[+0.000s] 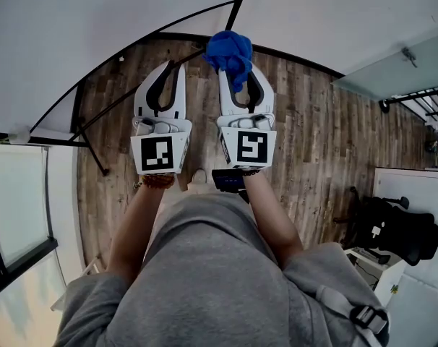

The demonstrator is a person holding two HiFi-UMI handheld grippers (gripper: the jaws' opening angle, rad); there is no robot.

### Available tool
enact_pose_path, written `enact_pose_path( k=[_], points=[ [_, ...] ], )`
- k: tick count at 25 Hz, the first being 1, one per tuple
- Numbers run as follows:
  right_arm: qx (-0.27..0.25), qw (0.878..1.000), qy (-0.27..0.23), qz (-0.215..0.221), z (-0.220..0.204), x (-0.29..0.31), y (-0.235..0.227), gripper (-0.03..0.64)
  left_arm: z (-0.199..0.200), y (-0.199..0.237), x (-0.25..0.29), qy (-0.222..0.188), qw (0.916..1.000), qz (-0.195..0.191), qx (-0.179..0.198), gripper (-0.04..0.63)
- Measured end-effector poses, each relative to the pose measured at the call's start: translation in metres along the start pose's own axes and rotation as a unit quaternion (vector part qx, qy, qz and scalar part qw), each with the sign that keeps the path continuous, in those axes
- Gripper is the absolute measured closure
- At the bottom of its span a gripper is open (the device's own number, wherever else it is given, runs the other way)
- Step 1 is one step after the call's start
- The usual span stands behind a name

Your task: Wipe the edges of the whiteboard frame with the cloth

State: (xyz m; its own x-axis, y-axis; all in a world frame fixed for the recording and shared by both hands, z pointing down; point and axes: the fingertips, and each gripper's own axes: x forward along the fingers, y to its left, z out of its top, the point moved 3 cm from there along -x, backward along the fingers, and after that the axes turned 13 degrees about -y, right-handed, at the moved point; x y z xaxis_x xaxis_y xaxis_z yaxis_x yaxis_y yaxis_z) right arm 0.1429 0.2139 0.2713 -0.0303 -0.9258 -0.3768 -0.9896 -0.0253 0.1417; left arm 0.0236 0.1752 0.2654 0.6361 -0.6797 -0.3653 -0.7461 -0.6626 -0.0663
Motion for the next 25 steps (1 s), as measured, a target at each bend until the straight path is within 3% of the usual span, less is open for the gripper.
enact_pose_path(
  k=[14,25],
  points=[
    [0.046,0.998,0.032,-0.032,-0.035,-0.052,-0.010,0.459,-0.043,-0.033,-0.028,0.042,0.9990,-0.006,-0.013,0.563],
    [0.052,0.995,0.087,-0.015,-0.073,-0.072,-0.018,0.459,-0.085,-0.064,-0.028,0.079,0.9964,-0.016,-0.026,0.565]
  ],
)
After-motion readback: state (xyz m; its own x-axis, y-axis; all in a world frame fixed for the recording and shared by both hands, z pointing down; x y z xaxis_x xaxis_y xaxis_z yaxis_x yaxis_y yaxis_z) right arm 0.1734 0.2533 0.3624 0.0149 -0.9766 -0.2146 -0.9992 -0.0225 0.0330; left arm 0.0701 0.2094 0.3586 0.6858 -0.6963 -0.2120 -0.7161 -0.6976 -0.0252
